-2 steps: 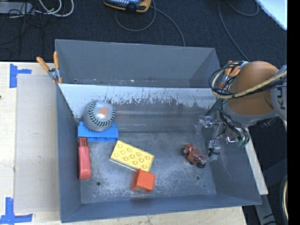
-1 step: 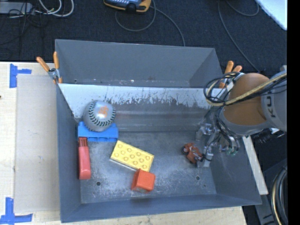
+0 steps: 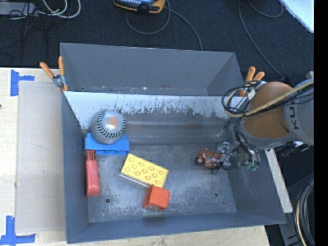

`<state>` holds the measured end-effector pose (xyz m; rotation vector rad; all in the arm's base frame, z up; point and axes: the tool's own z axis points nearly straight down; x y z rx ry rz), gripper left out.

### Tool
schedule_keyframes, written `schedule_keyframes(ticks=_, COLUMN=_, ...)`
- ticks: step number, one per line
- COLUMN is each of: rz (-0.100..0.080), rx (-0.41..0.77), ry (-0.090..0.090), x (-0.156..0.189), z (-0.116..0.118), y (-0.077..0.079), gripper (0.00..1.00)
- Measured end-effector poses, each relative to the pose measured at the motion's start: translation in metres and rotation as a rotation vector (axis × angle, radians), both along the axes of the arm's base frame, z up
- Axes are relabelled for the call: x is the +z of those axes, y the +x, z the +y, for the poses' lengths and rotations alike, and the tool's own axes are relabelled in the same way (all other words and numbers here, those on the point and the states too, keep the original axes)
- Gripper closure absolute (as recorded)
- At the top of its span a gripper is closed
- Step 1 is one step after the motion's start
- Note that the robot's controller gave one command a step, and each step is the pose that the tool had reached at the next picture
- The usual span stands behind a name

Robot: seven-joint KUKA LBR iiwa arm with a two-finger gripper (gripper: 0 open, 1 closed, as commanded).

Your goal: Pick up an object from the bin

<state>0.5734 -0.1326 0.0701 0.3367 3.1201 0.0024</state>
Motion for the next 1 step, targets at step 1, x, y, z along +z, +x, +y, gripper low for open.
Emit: schedule_keyframes(ticks=1, rz=0.001, rx=0.0, ry=0.0, x=-0.0004, z=0.0001, y=-0.0002, gripper=1.0)
